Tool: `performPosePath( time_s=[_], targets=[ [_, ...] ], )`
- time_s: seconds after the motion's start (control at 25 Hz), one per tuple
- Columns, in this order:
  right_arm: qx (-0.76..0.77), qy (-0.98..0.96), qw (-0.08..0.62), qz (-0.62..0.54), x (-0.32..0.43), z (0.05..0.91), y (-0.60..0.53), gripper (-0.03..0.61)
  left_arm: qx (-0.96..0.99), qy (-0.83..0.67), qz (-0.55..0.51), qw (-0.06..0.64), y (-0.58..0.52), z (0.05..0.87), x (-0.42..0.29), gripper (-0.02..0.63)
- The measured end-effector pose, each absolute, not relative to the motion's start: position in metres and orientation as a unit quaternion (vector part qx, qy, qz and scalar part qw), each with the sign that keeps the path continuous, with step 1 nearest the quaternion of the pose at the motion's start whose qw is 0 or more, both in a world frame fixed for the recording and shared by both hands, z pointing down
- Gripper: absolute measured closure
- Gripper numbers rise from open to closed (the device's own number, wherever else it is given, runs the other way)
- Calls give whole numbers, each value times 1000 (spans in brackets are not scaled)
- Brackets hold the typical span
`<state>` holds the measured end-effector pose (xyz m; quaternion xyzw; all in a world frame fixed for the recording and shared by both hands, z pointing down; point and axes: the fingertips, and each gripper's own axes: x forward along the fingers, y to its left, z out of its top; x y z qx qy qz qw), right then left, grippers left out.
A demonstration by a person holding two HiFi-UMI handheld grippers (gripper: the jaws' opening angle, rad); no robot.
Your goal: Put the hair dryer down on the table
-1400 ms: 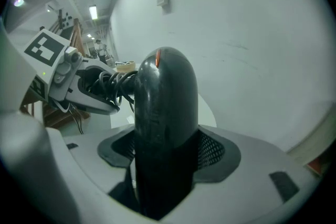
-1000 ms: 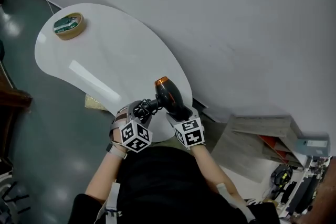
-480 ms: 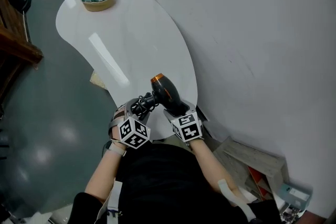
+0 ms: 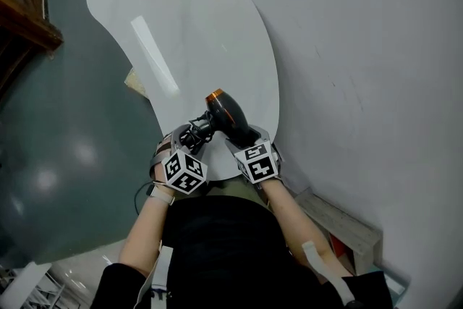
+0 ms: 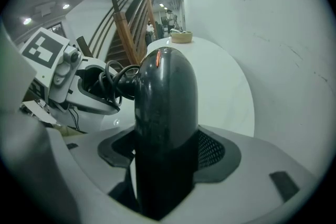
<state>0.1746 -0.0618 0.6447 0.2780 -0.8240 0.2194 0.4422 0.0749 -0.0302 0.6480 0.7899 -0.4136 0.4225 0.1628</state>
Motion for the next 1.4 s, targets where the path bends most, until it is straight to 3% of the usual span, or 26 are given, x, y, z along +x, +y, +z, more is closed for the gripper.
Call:
performPosePath(
  time_s=[0.8,1.4],
  targets=[
    [281,-789,491,240,119,691,-107,259,803,-372,418,207,-78,702,19,344],
    [284,-784,486,262,83,694,-172,258,805,-362,422,208,-148,716,-18,344]
  ],
)
